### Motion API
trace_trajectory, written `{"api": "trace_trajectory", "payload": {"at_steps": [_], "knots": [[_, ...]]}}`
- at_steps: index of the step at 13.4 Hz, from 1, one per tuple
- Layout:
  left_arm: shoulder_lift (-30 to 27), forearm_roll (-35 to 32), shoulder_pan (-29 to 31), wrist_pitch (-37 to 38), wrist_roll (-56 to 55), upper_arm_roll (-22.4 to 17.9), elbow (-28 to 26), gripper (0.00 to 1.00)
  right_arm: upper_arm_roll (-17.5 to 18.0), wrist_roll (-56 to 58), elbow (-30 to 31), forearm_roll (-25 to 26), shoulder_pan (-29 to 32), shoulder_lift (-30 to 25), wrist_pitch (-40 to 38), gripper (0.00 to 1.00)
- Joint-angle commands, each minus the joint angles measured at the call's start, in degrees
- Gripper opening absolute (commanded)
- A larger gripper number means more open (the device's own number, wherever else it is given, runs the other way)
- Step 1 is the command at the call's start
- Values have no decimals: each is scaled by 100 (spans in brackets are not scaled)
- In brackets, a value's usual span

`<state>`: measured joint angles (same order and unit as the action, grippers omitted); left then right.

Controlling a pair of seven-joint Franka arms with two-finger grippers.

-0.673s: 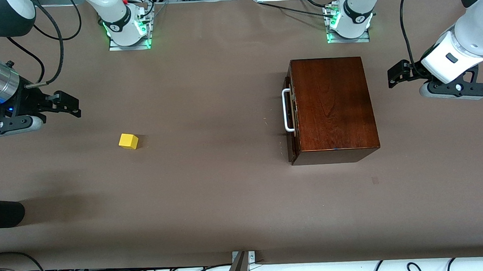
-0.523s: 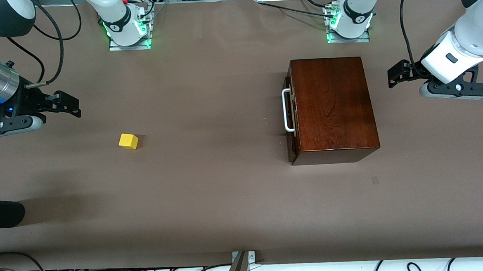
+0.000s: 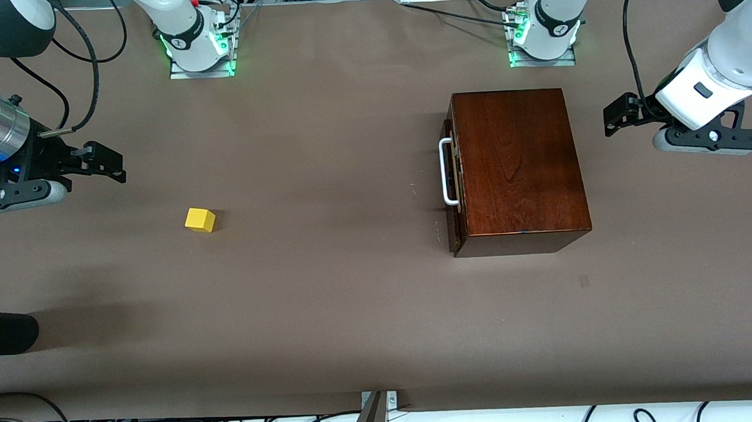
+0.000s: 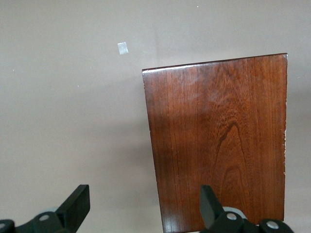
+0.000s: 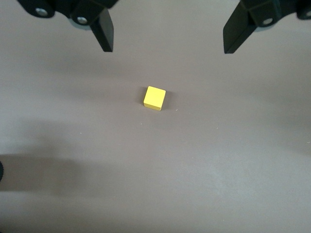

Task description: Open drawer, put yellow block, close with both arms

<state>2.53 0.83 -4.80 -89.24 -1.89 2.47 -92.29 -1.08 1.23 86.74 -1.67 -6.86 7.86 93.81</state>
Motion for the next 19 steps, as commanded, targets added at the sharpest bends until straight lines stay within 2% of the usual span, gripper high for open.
{"api": "trace_trajectory", "payload": {"at_steps": [1,14,17,19], "knots": [[81,-48,-21,152,57,-9,212,100,3,-26,28,-18,19,-74,-65,100],[73,4,-100,231,39,43,220,100,-6,-26,28,-27,19,-74,-65,100],[99,102,-153,354,-22,437,405,100,-6,-26,28,-27,19,-74,-65,100],[379,119,-161,337,-363,850,457,100,-6,-26,28,-27,19,-74,-65,100]]}}
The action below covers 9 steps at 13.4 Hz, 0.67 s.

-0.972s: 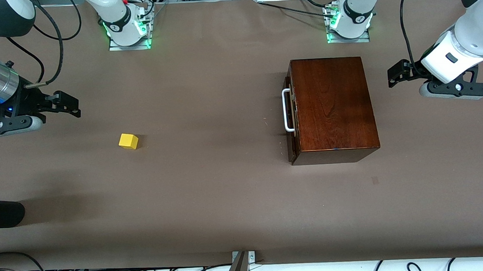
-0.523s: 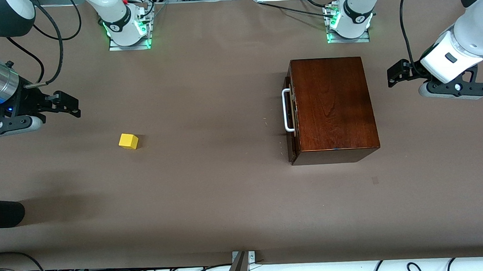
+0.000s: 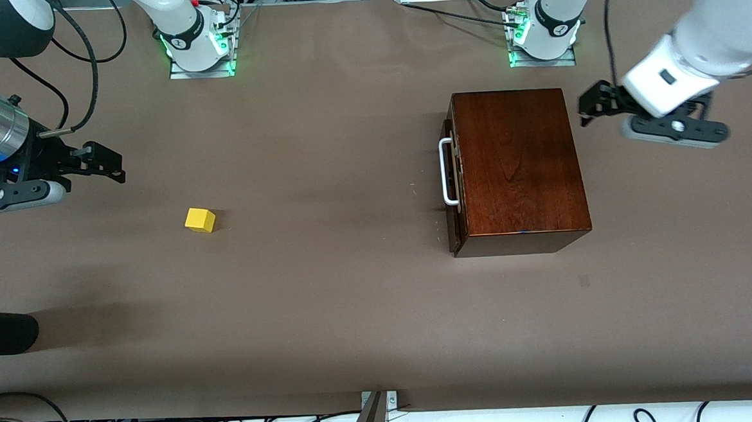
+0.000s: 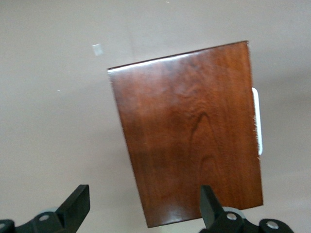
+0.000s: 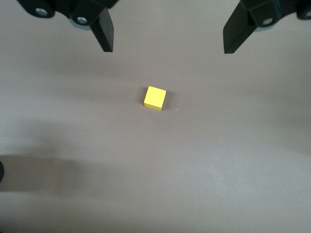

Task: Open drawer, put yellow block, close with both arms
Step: 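Move the left gripper to the drawer handle of the wooden box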

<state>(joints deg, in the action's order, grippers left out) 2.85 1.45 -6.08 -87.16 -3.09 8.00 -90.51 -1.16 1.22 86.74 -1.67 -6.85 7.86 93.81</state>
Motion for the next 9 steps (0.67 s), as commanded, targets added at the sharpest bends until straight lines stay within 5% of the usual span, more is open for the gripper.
{"api": "trace_trajectory", "payload": {"at_steps": [1,9], "knots": [[522,58,-95,85,-410,507,297,100,1,-25,28,-26,17,-74,-64,100],[2245,-326,-1658,-651,-2438,702,1106,100,1,-25,28,-26,17,-74,-64,100]]}}
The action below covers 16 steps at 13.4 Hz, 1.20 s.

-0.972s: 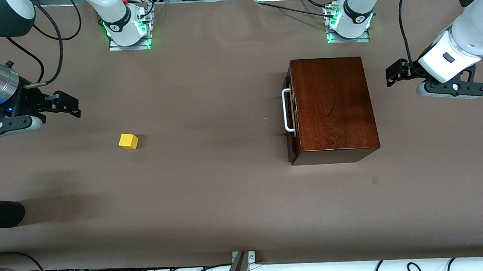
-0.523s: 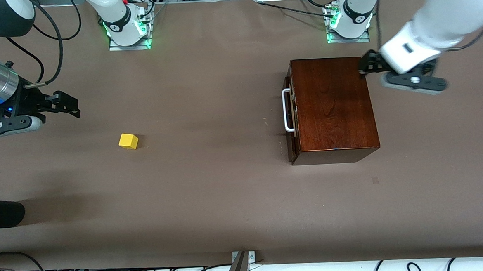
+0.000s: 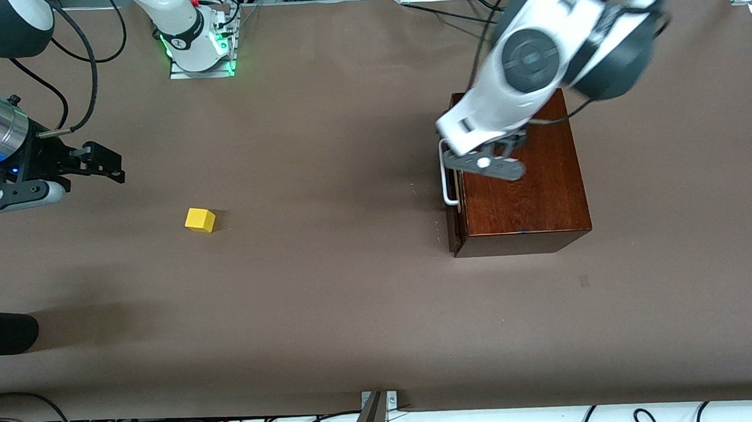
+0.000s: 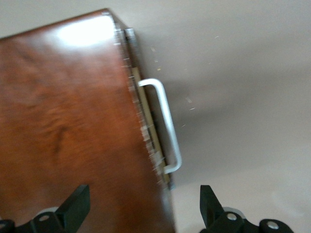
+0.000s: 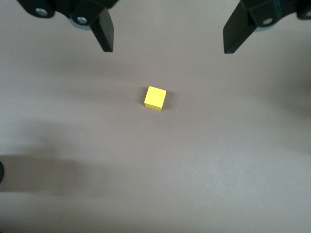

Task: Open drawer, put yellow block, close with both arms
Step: 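Move the left gripper to the drawer handle of the wooden box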

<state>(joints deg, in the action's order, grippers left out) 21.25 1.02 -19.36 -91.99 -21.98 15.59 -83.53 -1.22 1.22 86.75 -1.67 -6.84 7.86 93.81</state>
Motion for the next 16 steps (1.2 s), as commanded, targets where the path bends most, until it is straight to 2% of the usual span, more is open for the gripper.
{"api": "trace_trajectory", "payload": {"at_steps": [1,3,6,9,16], "knots": [[502,-644,-497,-266,-849,-39,364,100,8,-25,26,-26,16,-74,-64,100],[731,-1059,-892,-275,-1315,-48,355,100,8,-25,26,-26,16,-74,-64,100],[977,-1727,-955,-336,-1476,-39,223,100,-36,-25,35,-26,25,-74,-64,100],[1031,-1772,-1025,-854,-1764,-56,-303,100,-45,-25,35,-26,25,-74,-73,100],[1259,-1948,-1026,-926,-1942,-65,-375,100,-54,-25,35,-26,25,-74,-73,100]]}}
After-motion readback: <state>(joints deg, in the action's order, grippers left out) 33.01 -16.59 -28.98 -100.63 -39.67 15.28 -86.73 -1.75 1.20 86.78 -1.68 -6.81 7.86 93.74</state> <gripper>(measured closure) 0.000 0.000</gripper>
